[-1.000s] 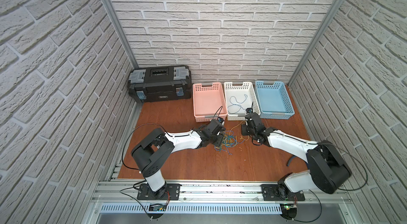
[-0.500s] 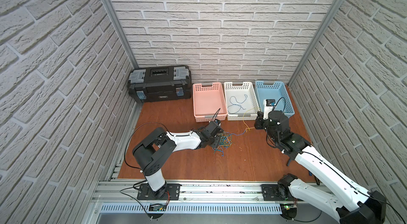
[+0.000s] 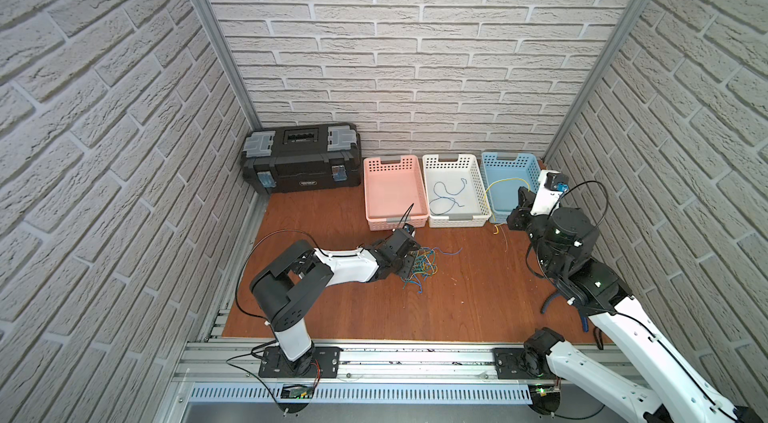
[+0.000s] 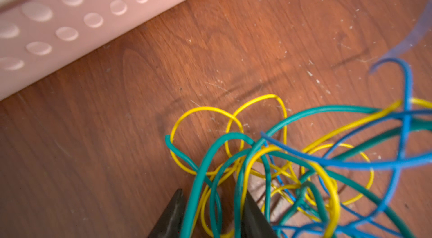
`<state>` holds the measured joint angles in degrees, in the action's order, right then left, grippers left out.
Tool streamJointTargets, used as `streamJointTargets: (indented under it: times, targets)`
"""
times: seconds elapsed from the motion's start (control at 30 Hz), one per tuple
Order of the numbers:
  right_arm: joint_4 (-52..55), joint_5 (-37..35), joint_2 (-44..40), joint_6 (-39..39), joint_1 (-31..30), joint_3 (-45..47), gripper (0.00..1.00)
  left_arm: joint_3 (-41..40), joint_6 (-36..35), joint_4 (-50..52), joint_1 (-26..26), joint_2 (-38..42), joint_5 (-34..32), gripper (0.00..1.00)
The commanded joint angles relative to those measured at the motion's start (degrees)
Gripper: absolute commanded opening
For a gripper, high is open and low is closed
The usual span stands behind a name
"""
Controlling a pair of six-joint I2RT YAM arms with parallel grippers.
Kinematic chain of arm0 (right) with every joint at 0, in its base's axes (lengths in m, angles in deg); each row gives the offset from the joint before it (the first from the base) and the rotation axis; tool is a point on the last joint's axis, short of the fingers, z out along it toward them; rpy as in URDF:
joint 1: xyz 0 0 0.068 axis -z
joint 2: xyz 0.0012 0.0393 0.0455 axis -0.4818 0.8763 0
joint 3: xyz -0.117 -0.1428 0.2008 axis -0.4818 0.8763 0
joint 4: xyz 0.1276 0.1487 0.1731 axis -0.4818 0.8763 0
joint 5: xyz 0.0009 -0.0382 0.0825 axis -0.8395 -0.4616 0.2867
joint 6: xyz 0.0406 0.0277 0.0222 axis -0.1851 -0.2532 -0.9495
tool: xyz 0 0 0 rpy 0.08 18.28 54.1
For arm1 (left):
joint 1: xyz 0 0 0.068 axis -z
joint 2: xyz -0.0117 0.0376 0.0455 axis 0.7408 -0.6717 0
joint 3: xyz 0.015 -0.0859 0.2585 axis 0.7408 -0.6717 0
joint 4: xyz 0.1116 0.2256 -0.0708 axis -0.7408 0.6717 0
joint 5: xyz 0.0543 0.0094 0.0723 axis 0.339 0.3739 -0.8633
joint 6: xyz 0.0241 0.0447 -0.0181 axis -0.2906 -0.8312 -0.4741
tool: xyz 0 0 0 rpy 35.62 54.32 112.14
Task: Untangle and sort cables by color
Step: Place the cable in the bin.
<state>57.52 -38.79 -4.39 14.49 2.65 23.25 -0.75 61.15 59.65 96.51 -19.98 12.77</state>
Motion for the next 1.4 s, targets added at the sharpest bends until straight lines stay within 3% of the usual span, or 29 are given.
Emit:
streamJointTargets:
  times: [0.0,0.17,0.33,0.53,0.93,1.17,1.37]
  targets:
    - [-3.6,-2.3,2.2,3.7,-0.3,-3.1,0.03,-2.0,1.0,1.6,-0.7,-1.3,-0.5,0.39]
    - [-1.9,-3.7,7.9,2.7,-0.2,-4.6,0.03,-1.8,1.3,1.6,-0.7,0.2,0.1,0.40]
    - [-7.7,-6.0,14.1,7.1,0.4,-3.6,0.03,-0.2,2.0,1.6,-0.7,2.6,3.4,0.42]
    - [-8.1,-11.3,25.1,11.5,5.4,-8.4,0.03,3.3,2.1,3.0,-0.7,7.1,5.3,0.44]
    - [-9.7,-0.9,45.3,8.2,22.7,-19.3,0.03,2.7,2.8,3.1,-1.0,16.1,4.0,0.52]
    - [-6.9,2.8,57.8,5.2,28.1,-27.5,0.03,-0.2,2.0,1.0,-1.0,21.9,1.7,0.54]
    - [-0.4,5.3,69.1,2.8,29.7,-37.2,0.06,-4.9,1.0,-1.5,-1.3,26.7,-4.4,0.58]
